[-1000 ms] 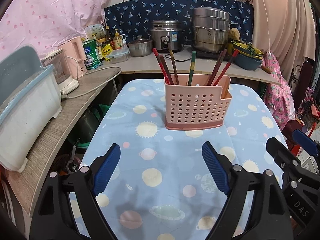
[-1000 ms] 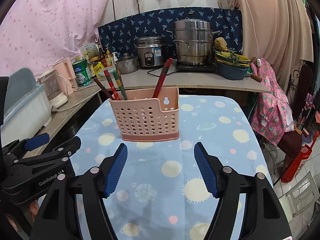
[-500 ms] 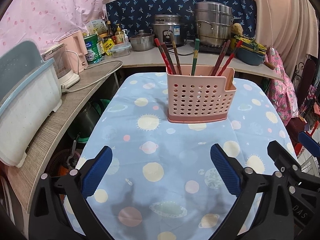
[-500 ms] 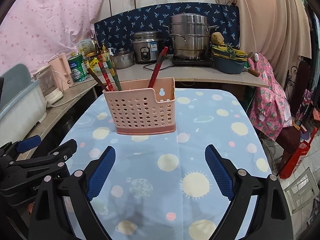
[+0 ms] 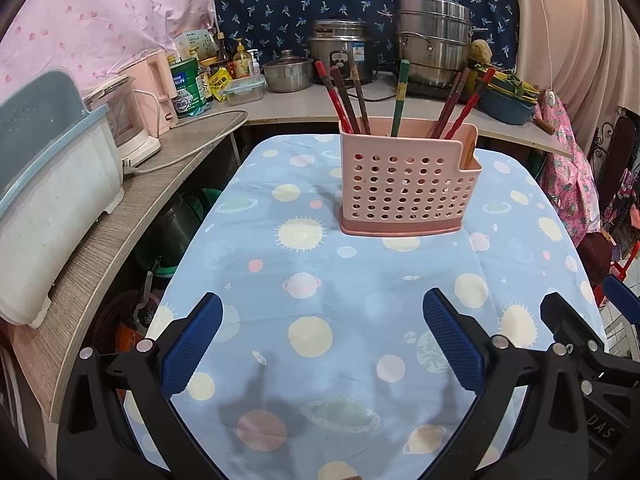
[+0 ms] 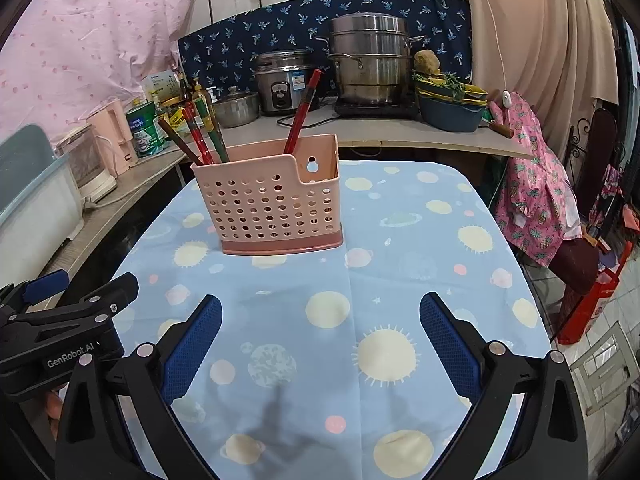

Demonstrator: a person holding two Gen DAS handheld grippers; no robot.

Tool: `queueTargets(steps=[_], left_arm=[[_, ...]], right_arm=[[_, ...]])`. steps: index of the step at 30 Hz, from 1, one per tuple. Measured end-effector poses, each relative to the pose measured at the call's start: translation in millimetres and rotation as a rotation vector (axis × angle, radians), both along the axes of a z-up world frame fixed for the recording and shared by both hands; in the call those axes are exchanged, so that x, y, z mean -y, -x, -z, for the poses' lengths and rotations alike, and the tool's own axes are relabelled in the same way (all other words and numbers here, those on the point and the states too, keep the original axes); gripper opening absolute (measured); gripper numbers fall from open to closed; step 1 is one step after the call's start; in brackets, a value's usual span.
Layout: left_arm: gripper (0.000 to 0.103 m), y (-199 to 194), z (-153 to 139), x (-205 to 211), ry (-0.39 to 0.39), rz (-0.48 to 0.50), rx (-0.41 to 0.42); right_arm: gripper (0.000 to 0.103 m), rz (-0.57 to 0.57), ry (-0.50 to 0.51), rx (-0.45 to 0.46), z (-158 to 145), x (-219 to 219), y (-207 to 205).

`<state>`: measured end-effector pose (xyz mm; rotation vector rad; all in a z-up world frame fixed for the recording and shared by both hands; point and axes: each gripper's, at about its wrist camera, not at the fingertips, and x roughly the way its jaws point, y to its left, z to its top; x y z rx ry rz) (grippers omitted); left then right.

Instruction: Organize utensils

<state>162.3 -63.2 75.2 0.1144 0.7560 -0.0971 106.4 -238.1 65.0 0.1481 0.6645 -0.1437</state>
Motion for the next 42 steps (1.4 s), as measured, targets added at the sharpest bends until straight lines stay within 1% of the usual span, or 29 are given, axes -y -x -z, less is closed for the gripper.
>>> queueTargets(steps=[28, 42], left_arm=[[0.096, -12.1, 15.5, -1.9, -0.019, -0.021, -0.016], [0.096, -27.2, 19.1, -1.0, -0.015, -0.024, -0.031]], right_arm=[[0.096, -0.011, 0.008, -0.034, 13.3, -8.2, -11.9], [0.096, -0.011, 0.013, -0.046, 16.0, -8.4, -25.3]])
